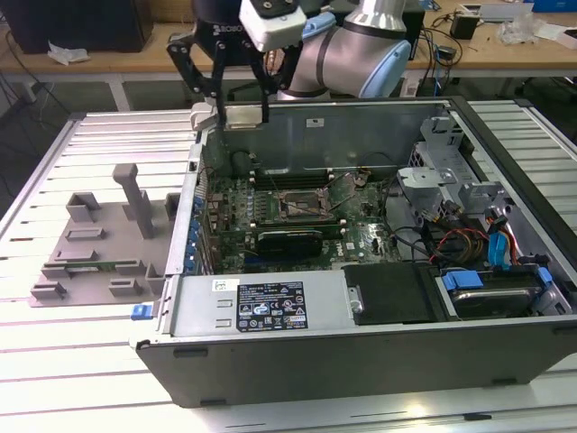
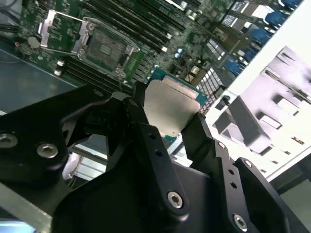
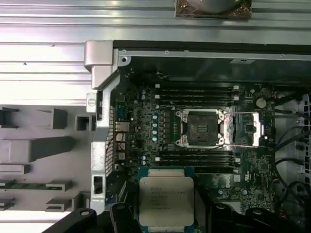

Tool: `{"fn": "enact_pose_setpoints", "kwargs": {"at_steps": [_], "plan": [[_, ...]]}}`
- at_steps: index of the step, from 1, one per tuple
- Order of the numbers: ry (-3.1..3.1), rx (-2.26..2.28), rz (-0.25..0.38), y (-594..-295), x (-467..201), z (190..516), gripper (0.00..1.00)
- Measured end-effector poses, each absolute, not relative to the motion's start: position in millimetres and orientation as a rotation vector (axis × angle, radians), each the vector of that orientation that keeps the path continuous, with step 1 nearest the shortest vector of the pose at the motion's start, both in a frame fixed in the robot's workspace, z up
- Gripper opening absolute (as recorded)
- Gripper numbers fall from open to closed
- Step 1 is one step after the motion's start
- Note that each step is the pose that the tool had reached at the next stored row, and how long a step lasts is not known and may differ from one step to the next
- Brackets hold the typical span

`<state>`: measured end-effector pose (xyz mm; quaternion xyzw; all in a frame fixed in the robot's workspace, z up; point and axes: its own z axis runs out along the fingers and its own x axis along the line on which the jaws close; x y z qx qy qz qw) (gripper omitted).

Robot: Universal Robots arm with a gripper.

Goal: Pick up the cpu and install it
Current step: 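Pick up the cpu and move it towards the insertion slot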

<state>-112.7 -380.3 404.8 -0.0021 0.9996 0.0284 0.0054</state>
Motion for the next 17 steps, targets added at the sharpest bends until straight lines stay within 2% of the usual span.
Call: {"fn": "enact_pose_setpoints", "kwargs": {"at_steps": [17], "plan": [[3.143, -0.006, 0.089, -374.5, -63.2, 361.9, 0.55]]}}
